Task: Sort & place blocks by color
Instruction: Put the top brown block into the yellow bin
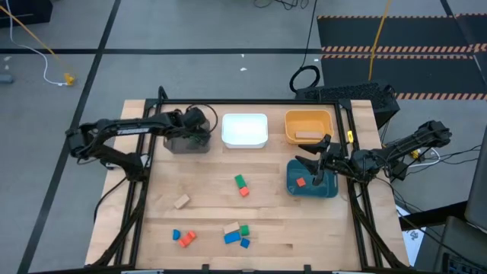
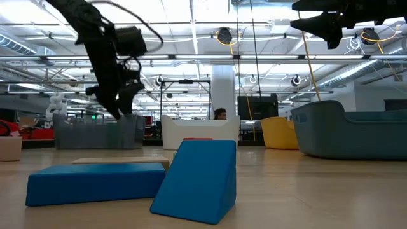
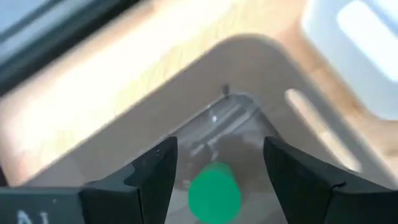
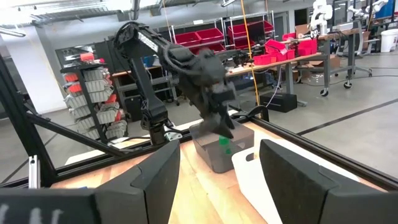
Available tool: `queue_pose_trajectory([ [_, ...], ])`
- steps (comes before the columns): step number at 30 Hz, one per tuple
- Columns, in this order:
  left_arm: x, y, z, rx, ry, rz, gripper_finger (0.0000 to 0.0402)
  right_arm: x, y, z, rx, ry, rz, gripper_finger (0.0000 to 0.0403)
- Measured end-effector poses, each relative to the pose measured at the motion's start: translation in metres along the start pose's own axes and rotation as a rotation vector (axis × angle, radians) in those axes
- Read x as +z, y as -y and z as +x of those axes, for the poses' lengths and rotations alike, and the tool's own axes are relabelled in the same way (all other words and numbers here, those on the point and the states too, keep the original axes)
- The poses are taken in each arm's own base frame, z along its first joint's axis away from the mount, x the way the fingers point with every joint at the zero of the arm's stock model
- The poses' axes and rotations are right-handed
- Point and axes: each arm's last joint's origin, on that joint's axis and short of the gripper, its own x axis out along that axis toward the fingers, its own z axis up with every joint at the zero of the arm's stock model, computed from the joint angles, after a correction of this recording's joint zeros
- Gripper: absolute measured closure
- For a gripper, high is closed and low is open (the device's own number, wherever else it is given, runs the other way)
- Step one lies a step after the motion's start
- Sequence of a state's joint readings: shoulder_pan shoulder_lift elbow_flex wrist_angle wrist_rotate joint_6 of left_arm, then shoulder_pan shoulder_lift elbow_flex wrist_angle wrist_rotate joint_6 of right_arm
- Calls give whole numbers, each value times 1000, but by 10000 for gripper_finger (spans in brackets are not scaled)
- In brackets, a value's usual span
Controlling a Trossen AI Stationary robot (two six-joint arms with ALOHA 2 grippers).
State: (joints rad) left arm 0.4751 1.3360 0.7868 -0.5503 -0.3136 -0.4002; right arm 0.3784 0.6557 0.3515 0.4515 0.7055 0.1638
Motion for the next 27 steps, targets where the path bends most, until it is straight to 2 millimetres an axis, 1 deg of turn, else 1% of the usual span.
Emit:
queue_pose_trajectory([
  [2, 1, 0, -14, -28, 45, -1, 161, 0, 0, 0, 0, 0, 0, 188],
  [3, -2, 0, -21, -41, 41, 0, 161, 0, 0, 0, 0, 0, 0, 188],
  [6, -15, 4, -39, -114, -12, -24, 160, 0, 0, 0, 0, 0, 0, 188],
  [8, -28, 9, -50, -159, -80, -29, 160, 0, 0, 0, 0, 0, 0, 188],
  [11, -44, 22, -67, -244, -132, -30, 160, 0, 0, 0, 0, 0, 0, 188],
  [16, -77, 54, -91, -357, -198, -15, 160, 0, 0, 0, 0, 0, 0, 188],
  [18, -92, 66, -97, -372, -234, -24, 160, 0, 0, 0, 0, 0, 0, 188],
  [20, -107, 75, -101, -350, -264, -40, 160, 0, 0, 0, 0, 0, 0, 188],
  [27, -148, 95, -108, -278, -351, -116, 160, 0, 0, 0, 0, 0, 0, 188],
])
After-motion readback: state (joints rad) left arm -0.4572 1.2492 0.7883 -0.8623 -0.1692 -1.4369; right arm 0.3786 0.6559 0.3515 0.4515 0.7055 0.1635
